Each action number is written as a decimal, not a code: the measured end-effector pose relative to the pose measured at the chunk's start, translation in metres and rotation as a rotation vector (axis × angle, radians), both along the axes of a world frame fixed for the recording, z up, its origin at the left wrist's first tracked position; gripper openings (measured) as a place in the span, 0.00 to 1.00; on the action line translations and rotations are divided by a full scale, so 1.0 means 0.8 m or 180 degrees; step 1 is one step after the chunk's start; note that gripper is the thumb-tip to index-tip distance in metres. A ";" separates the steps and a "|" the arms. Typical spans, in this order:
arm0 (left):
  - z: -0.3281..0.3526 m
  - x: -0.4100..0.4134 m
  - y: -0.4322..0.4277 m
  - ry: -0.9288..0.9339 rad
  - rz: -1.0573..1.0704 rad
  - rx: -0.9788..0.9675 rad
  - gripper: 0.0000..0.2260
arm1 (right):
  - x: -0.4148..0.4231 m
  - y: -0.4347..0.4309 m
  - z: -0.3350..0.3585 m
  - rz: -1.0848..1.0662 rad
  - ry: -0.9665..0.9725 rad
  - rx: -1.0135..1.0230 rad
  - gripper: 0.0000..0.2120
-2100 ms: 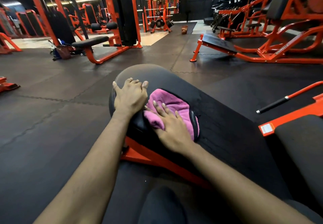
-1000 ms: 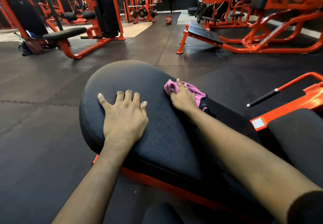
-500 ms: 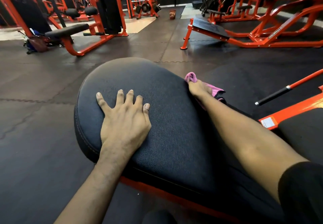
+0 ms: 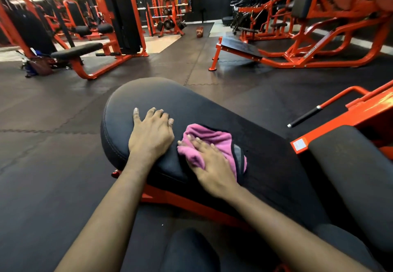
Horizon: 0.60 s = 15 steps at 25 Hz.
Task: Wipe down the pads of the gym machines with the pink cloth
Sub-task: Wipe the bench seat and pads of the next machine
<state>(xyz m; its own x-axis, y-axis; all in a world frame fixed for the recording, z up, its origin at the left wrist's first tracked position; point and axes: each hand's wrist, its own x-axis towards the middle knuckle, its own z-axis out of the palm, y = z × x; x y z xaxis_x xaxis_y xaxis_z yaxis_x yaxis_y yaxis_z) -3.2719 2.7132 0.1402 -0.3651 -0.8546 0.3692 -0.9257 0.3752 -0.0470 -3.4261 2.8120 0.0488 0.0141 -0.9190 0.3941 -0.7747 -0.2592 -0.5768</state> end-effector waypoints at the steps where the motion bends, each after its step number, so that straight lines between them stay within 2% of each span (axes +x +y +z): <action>1: 0.000 0.000 0.002 0.0007 0.0012 -0.0001 0.17 | 0.006 0.024 -0.005 -0.0028 0.0052 -0.0089 0.27; 4: -0.002 -0.011 0.009 0.0110 0.0099 0.0055 0.15 | 0.011 0.087 -0.032 -0.0278 0.0168 -0.0146 0.29; 7: -0.009 -0.030 0.018 0.0315 0.0023 0.0120 0.13 | 0.006 0.111 -0.046 -0.0580 0.0343 0.0120 0.37; 11: -0.028 -0.040 0.019 -0.0044 -0.0055 0.0076 0.15 | -0.021 0.032 -0.023 -0.0762 0.0213 0.0624 0.34; 15: -0.038 -0.043 0.020 -0.0292 0.0036 -0.0075 0.15 | -0.066 -0.083 -0.015 -0.0892 0.0253 0.0828 0.30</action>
<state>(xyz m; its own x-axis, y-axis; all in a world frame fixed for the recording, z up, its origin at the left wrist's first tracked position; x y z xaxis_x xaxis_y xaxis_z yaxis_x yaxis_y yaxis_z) -3.3067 2.7293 0.1102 -0.3889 -0.8503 0.3547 -0.9212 0.3627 -0.1406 -3.4792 2.7456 0.0368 -0.2305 -0.9606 0.1552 -0.8396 0.1157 -0.5307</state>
